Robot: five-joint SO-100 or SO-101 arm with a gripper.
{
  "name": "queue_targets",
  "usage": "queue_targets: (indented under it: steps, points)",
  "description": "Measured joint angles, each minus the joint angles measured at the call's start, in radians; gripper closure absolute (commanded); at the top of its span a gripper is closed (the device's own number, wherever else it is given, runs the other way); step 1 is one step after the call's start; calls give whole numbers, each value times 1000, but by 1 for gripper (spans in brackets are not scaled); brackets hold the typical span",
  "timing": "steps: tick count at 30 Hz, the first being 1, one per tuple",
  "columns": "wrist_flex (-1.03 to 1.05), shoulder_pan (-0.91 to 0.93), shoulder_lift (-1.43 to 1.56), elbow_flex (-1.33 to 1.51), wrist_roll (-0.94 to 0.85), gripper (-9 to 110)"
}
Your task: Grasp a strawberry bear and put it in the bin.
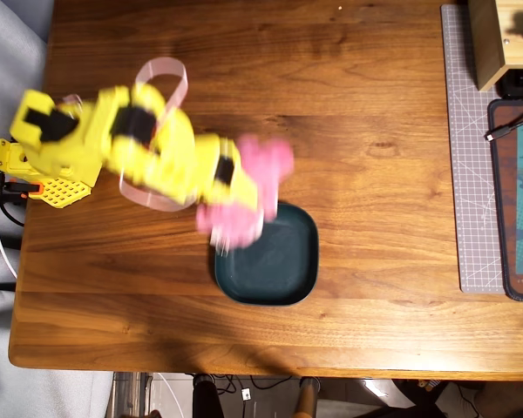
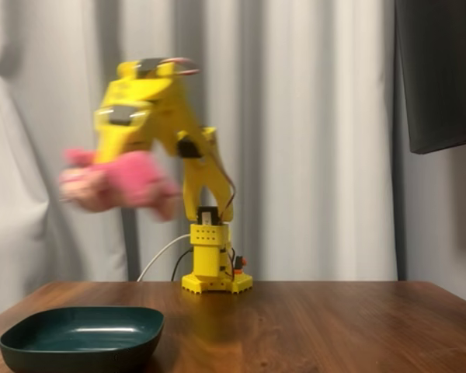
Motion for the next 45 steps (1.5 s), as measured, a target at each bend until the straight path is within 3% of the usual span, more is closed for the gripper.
queue_targets:
  steps: [10,16,23,27,29,45]
  points:
    - [0,-21,-342,-288,-21,102]
    - [8,31,-379,-357,-21,101]
    - [20,23,-379,-362,-21,91]
    - [29,25,-379,-362,-21,77]
    - [35,25,-379,-362,-21,65]
    - [75,26,-379,-416,-21,65]
